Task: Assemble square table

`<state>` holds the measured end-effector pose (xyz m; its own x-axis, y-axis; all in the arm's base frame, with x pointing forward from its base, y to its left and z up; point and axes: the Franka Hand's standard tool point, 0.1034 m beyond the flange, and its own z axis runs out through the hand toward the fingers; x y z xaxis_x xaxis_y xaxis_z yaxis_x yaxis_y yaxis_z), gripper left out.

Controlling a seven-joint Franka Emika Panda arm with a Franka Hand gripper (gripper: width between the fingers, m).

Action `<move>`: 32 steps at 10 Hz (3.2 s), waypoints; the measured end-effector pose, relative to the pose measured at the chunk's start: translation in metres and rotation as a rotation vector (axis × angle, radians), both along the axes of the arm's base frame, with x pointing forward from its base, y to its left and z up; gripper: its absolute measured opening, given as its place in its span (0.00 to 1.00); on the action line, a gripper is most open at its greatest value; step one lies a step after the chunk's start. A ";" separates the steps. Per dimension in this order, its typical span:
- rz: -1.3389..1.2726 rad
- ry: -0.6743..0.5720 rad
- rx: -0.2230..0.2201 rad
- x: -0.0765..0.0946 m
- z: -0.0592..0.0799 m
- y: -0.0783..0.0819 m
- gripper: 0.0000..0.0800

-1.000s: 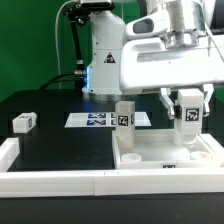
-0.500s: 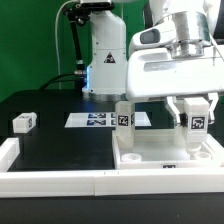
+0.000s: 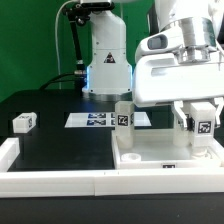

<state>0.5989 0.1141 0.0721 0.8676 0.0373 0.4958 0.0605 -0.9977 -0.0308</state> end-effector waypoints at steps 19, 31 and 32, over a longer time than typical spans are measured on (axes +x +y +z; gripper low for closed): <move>0.009 -0.017 -0.015 -0.001 -0.009 0.001 0.36; 0.010 -0.013 -0.004 0.006 0.022 -0.006 0.81; 0.010 0.001 0.005 0.007 0.031 -0.006 0.81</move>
Offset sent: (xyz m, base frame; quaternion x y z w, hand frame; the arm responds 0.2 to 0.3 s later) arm 0.0006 0.0031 -0.0108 -0.0003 0.0247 0.0056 0.9997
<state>0.6061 0.1079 0.1030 0.8678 0.0432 0.4950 0.0700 -0.9969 -0.0357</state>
